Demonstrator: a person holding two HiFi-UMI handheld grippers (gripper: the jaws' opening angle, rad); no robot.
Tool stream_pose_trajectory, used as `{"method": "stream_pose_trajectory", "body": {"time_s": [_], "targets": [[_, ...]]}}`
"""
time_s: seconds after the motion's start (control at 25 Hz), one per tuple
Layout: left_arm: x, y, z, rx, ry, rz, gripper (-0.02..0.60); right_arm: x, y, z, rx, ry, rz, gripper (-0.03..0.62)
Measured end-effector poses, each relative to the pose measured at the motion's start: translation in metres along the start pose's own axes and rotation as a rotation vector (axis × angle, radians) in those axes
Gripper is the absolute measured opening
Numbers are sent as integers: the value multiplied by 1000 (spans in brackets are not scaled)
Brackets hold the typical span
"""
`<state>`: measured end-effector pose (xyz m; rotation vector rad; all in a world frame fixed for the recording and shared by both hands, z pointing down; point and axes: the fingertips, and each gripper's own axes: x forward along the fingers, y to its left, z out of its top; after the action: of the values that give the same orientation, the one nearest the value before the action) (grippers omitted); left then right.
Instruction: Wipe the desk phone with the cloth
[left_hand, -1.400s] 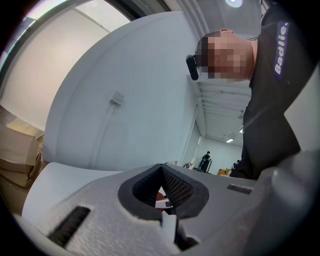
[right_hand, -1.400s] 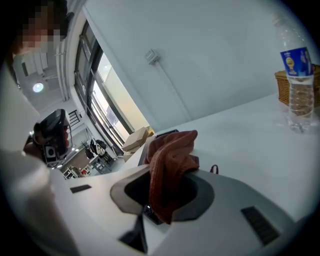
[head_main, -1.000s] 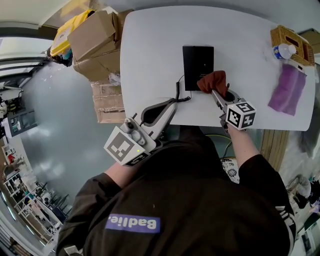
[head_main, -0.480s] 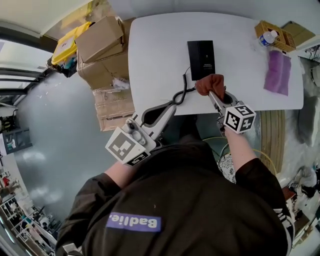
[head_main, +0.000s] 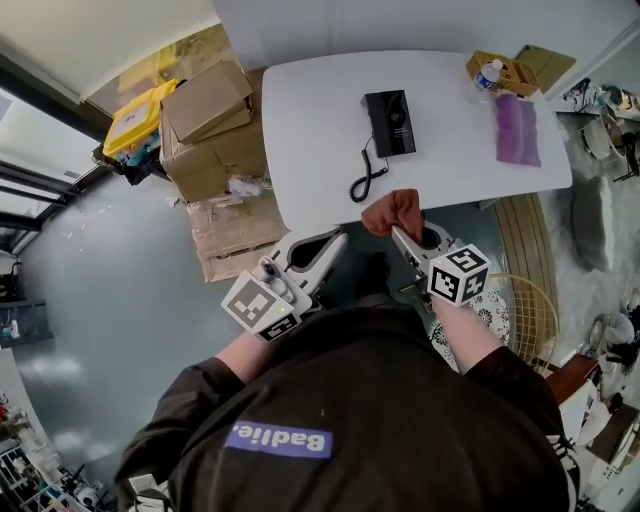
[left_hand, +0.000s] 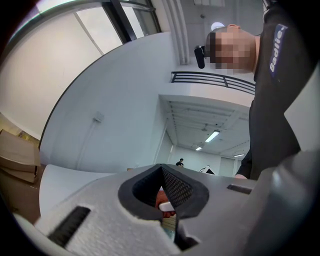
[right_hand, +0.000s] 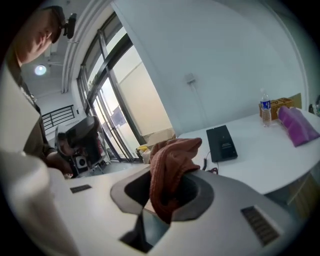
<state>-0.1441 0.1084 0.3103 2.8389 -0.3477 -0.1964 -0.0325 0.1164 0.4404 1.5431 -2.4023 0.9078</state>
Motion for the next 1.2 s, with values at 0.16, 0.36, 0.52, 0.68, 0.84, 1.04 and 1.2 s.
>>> {"method": "stream_pose_trajectory", "body": {"time_s": [0.16,0.36,0.52,0.68,0.84,1.04,1.2], "targets": [[-2,-13,7,29,-12,-5,6,-12,30,11,-39,-23,50,94],[0,-24,14,52,-12,27,6,-21,55,24,-85,-43,120,94],[3,-30,16,45,-4,58,6,-36,69,44,-135,-73,176,94],[12,-34,12,40,0,82,6,-52,71,59,-162,-101,212,94],[21,-36,4,31,6,93,6,-54,65,56,-158,-98,225,94],[27,-48,3,40,2,86,6,-61,65,50,-167,-92,243,94],[27,-54,1,43,9,84,6,-67,66,51,-160,-106,245,94]]}}
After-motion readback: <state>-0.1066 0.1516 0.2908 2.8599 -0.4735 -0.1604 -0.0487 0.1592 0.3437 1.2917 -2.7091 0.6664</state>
